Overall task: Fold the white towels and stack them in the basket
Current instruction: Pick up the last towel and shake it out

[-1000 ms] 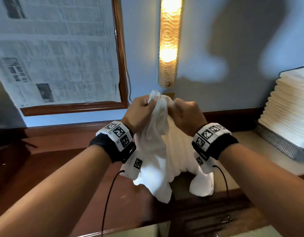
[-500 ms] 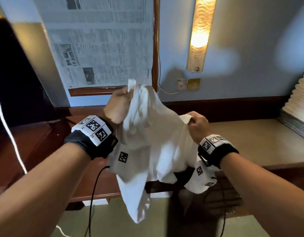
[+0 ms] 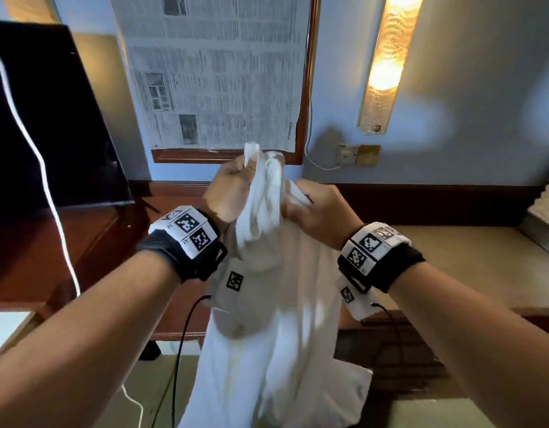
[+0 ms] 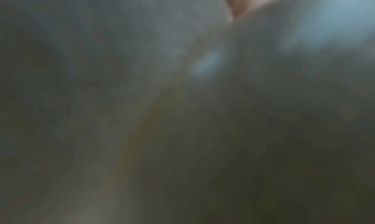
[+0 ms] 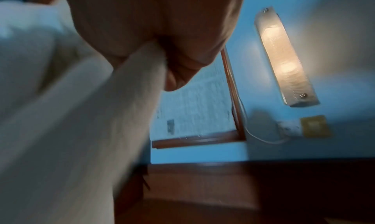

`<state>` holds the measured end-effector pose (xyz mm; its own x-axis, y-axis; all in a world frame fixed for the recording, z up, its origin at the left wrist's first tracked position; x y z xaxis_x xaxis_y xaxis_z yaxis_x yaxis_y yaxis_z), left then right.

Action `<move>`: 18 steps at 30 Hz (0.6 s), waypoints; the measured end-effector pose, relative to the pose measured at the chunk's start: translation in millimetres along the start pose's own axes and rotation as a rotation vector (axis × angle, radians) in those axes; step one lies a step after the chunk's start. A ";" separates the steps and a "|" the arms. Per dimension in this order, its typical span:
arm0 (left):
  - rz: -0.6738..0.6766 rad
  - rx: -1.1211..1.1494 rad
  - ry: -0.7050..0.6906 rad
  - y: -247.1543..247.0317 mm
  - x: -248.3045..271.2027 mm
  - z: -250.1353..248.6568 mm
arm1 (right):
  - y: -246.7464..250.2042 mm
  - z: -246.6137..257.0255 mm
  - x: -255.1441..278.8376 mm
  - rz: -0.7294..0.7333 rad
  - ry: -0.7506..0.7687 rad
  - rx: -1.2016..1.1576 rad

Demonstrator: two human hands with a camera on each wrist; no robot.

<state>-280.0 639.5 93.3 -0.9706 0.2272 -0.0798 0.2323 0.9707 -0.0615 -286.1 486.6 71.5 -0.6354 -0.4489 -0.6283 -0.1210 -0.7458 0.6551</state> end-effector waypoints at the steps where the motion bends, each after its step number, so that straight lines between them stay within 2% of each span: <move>1: -0.010 -0.033 -0.010 5.3 2.7 -5.2 | -10.6 -5.2 10.4 0.058 -0.038 -0.001; 3: -0.063 -0.041 0.002 23.4 4.6 -7.7 | -29.9 -28.5 37.8 0.105 -0.128 0.001; 5: -0.109 -0.024 0.007 41.2 8.1 -7.7 | -49.2 -64.8 72.7 0.190 -0.288 0.007; 7: -0.137 -0.104 -0.003 50.4 14.5 -4.7 | -64.3 -101.7 107.4 0.281 -0.449 0.018; 8: -0.165 -0.143 0.002 53.2 17.2 -0.2 | -66.3 -113.4 117.7 0.273 -0.505 0.004; 10: -0.168 -0.149 0.066 51.4 21.5 12.9 | -59.9 -120.4 115.6 0.109 -0.531 -0.082; 11: -0.114 -0.141 0.095 46.8 23.8 19.8 | -53.2 -113.7 104.6 0.001 -0.502 -0.146; 12: 0.002 -0.113 0.126 39.1 24.7 29.5 | -45.7 -103.9 88.7 -0.089 -0.457 -0.199; 13: 0.075 -0.151 0.092 28.9 27.4 32.8 | -39.1 -89.1 69.5 -0.143 -0.395 -0.231; 14: 0.078 -0.205 0.082 22.3 28.7 38.0 | -34.4 -72.4 49.6 -0.159 -0.313 -0.244; 16: -0.042 -0.163 0.210 20.8 28.4 49.9 | -29.2 -37.3 12.3 -0.136 -0.089 -0.182; 17: -0.165 -0.216 0.131 22.7 28.4 46.0 | -27.2 -24.1 -1.9 -0.122 -0.009 -0.130; 18: -0.181 -0.219 0.107 18.3 27.4 42.4 | -24.3 -17.4 -12.4 -0.117 0.022 -0.090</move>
<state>-299.6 660.2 47.8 -0.9988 0.0449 0.0184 0.0472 0.9872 0.1522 -262.1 501.8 56.0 -0.6040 -0.3658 -0.7080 -0.1237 -0.8346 0.5368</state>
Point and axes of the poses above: each hand's wrist, its own x-axis away from the middle knuckle, its own y-axis out of the back of the hand, z = x × y, the point moved 6 cm from there along -x, towards the middle knuckle, and after that the axes turned 14 degrees about y, right-handed, at the moved point
